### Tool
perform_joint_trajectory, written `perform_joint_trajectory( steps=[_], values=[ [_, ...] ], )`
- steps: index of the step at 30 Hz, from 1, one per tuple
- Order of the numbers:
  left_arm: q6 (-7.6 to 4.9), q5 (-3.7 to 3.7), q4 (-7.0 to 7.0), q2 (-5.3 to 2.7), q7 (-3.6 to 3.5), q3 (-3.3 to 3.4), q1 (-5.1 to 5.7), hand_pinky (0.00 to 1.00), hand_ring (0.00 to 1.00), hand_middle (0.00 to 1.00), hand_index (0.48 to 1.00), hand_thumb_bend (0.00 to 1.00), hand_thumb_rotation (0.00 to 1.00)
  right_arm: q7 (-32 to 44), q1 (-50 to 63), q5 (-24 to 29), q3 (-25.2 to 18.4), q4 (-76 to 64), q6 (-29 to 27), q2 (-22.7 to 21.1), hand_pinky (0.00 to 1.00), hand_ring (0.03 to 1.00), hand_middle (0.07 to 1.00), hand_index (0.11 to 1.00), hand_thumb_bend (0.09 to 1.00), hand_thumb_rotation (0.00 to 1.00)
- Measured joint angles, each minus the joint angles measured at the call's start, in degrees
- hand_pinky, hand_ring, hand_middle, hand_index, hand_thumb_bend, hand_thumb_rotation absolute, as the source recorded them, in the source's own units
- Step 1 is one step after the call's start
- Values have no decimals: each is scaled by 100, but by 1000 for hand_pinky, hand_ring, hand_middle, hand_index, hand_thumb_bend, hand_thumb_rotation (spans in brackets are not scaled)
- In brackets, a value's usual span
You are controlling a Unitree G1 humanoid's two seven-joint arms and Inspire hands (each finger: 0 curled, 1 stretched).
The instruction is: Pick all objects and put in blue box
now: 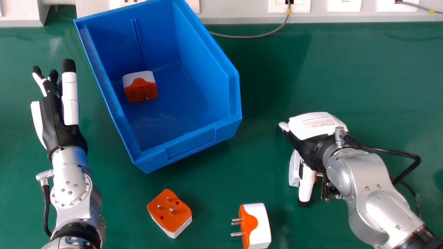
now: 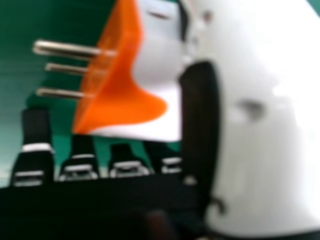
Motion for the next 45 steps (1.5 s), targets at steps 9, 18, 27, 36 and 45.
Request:
perform_joint_trajectory(
  steps=[9,18,27,36,45],
  values=[
    [-1,1,0,0,-9,8,0,932,970,990,986,1000,894,-129,-14,22,-106,-87,-115,-87,565,693,759,710,751,53],
    [-1,0,0,1,-41,10,0,936,973,994,988,1000,893,-131,110,-6,-117,-311,-107,-158,541,635,691,552,575,101],
    [-1,1,0,17,-65,15,0,937,974,996,989,1000,893,-111,29,3,-117,-261,-119,-159,532,618,672,514,533,112],
    [-1,1,0,23,-79,27,0,937,979,1000,992,1000,894,-124,111,51,-195,-335,-270,-211,508,589,630,497,516,117],
    [-1,2,0,32,-32,23,0,937,979,1000,992,999,894,-150,171,73,-270,-418,-337,-224,501,580,612,493,514,119]
  ],
)
